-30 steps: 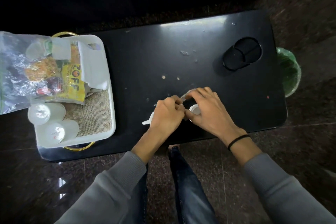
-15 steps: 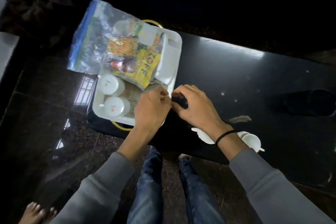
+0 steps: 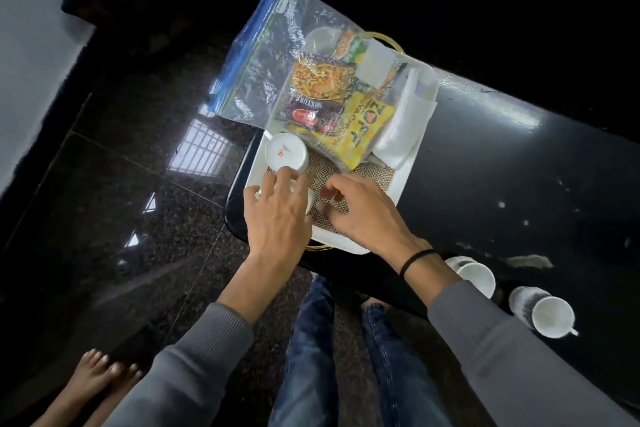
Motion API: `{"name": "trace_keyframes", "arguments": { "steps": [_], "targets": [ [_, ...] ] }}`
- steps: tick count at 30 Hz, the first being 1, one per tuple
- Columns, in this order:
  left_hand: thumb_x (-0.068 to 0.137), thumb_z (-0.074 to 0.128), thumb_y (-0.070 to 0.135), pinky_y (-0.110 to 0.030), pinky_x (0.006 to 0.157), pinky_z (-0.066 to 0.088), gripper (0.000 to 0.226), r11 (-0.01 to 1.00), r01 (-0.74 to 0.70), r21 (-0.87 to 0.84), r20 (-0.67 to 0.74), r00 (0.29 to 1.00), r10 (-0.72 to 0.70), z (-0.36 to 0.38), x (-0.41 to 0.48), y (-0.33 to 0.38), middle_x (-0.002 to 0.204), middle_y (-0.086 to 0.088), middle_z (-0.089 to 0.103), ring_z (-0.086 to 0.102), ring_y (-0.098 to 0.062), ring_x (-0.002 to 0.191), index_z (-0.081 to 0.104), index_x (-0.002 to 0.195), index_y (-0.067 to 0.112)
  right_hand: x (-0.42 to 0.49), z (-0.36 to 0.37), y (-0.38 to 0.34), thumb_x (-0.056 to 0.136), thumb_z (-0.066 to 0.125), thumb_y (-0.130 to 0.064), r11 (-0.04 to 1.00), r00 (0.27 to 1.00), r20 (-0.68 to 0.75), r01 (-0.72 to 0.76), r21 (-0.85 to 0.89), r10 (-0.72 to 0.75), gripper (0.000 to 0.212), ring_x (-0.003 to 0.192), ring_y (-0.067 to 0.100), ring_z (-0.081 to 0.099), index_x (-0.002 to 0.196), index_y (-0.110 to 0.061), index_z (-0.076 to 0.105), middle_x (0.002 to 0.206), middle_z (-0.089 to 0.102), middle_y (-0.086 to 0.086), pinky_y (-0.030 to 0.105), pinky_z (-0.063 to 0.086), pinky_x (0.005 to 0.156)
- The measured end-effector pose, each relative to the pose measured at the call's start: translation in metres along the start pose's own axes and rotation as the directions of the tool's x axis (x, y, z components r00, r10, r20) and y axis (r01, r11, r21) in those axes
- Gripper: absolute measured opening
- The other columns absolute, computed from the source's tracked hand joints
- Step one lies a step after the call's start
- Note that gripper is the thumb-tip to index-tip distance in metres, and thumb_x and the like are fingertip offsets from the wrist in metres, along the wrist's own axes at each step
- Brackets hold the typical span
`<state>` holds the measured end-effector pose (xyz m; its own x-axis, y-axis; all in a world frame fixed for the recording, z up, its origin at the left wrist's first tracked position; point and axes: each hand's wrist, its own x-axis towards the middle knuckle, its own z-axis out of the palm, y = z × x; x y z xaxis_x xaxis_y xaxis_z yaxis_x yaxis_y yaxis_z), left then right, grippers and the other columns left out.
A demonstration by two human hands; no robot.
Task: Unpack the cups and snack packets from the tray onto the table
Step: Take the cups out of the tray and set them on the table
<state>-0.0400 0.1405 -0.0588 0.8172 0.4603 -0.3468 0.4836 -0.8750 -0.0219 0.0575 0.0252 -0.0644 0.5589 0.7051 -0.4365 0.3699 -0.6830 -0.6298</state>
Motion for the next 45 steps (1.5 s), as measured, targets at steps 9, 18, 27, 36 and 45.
{"name": "trace_keyframes", "arguments": {
  "steps": [9,18,27,36,45],
  "targets": [
    [0.088,0.077,0.029,-0.029,0.06,0.052,0.056,0.988,-0.132,-0.084,-0.013,0.991,0.131,0.003,0.003,-0.011,0.136,-0.001,0.054,0.055,-0.021,0.116,0.055,0.139,0.021,-0.007,0.004,0.003,0.095,0.065,-0.037,0.996,0.999,-0.02,-0.047,0.081,0.048,0.016,0.093,0.013,0.062,0.104,-0.024,0.064,0.103,0.067,-0.012,0.04,0.057,0.08],
    [0.069,0.089,0.043,-0.035,0.084,0.058,0.08,0.738,-0.095,-0.668,0.021,0.989,0.146,-0.043,0.014,0.019,0.121,0.004,0.069,0.069,-0.017,0.105,0.055,0.139,0.025,-0.033,-0.021,0.022,0.099,0.05,-0.06,0.726,0.969,-0.019,-0.173,0.666,0.248,0.031,0.098,-0.014,0.062,0.109,-0.037,0.068,0.105,0.071,-0.019,0.002,0.045,0.074],
    [0.074,0.083,0.06,-0.022,0.061,0.06,0.063,0.284,0.383,-0.879,0.423,0.901,0.093,-0.032,0.042,0.102,0.098,0.004,0.08,0.077,-0.015,0.092,0.066,0.12,0.021,-0.075,-0.062,0.091,0.09,0.065,-0.061,0.54,0.938,-0.033,-0.17,0.824,0.345,0.037,0.111,0.0,0.067,0.117,-0.036,0.071,0.119,0.073,-0.013,0.027,0.049,0.092],
    [0.096,0.067,0.048,-0.027,0.064,0.061,0.042,0.225,0.431,-0.874,0.478,0.847,0.235,0.001,0.031,0.178,0.087,-0.004,0.077,0.075,-0.012,0.074,0.073,0.103,0.007,-0.109,-0.084,0.153,0.073,0.064,-0.075,0.444,0.718,0.031,-0.463,0.767,0.696,0.059,0.095,0.029,0.076,0.101,-0.024,0.075,0.099,0.078,0.004,0.038,0.058,0.074],
    [0.098,0.068,0.031,-0.029,0.079,0.065,0.035,0.341,0.349,-0.873,0.451,0.844,0.29,0.023,0.023,0.201,0.108,-0.008,0.077,0.078,-0.013,0.085,0.069,0.128,0.012,-0.109,-0.085,0.166,0.077,0.046,-0.075,0.516,0.624,0.001,-0.648,0.56,0.782,0.061,0.061,0.017,0.068,0.085,-0.02,0.072,0.09,0.073,0.003,0.025,0.047,0.052]
  ]
}}
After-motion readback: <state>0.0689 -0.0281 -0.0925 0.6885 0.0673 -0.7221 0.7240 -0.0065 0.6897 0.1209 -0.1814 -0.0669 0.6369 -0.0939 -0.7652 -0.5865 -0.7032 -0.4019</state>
